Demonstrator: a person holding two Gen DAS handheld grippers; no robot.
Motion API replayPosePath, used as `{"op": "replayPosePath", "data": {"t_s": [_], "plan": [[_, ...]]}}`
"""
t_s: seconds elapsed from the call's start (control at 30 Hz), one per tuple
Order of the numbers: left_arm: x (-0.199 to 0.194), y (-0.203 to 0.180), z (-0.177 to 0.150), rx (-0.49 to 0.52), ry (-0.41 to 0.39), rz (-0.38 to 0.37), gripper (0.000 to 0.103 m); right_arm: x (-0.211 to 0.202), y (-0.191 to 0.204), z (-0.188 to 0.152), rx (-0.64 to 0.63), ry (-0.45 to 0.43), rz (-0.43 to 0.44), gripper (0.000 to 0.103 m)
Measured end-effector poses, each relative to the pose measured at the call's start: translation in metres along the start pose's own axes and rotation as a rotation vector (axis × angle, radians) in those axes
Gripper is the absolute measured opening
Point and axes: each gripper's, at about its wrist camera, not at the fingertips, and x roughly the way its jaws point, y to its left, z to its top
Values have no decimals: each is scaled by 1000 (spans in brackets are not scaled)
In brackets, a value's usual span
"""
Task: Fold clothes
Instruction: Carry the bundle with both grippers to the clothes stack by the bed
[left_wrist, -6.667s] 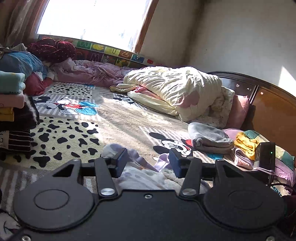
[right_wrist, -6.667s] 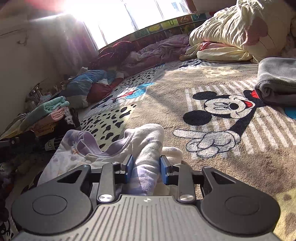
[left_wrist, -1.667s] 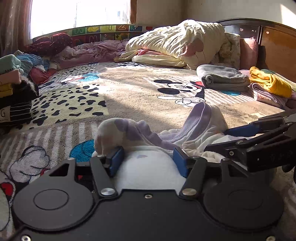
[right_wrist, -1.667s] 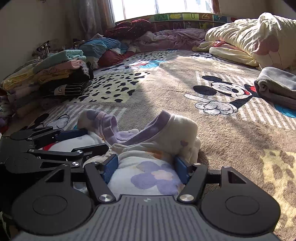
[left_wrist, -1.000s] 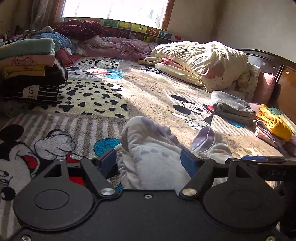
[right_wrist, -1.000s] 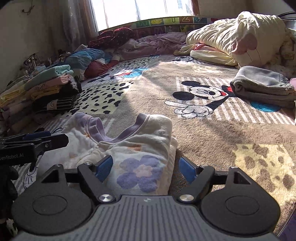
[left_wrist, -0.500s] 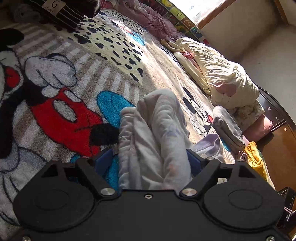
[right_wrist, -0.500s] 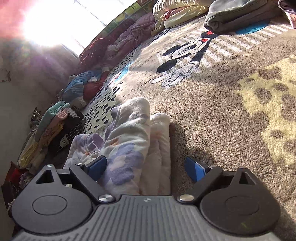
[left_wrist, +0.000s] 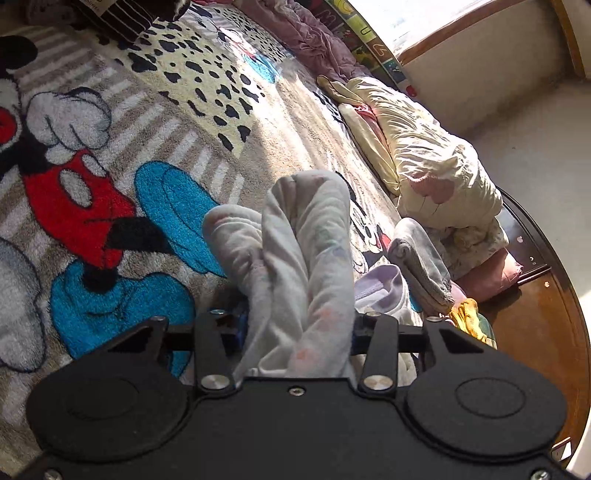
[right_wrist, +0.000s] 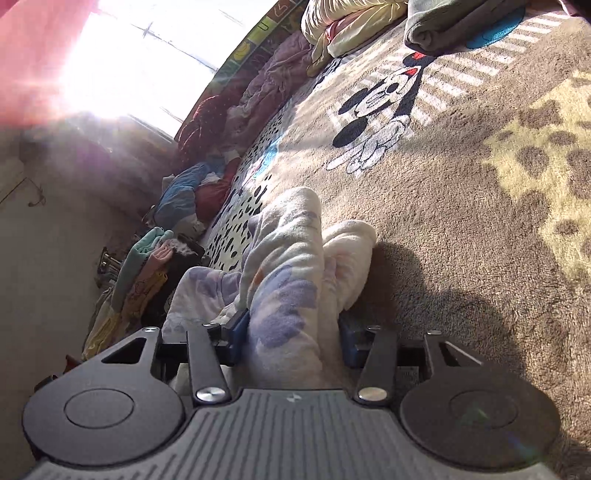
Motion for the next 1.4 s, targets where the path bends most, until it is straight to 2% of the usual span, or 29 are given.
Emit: {"op": "replayPosePath", "data": {"t_s": [0.23, 0.5, 0.63, 0.8, 1.0, 1.17, 1.27, 1.3, 1.33, 1.4], "plan": [[10, -100, 2, 14, 26, -148, 43, -79, 16, 57, 17, -140, 56, 50], [49, -239, -23, 43, 108, -300, 44, -207, 6, 145, 10, -295, 24, 50], [82, -303, -48, 72, 162, -365, 44, -268, -13, 186, 5, -357, 1, 50], [149, -356, -79, 86, 222, -440, 44, -324, -47, 237, -55, -432, -79, 51], [234, -392, -100, 82, 262, -503, 44, -344, -107, 295, -92, -490, -144, 51], [291, -414, -99, 77, 273, -571, 44, -345, -153, 333, -102, -570, -125, 51], [335, -409, -99, 61, 296, -579, 45, -339, -182, 354, -58, -601, -111, 51], [352, -404, -100, 62, 306, -567, 45, -333, -196, 361, -32, -602, -113, 51], [372, -394, -102, 62, 319, -519, 46, -326, -211, 368, -1, -598, -117, 52], [414, -364, -110, 53, 357, -363, 48, -297, -257, 379, 130, -520, -139, 53]]}}
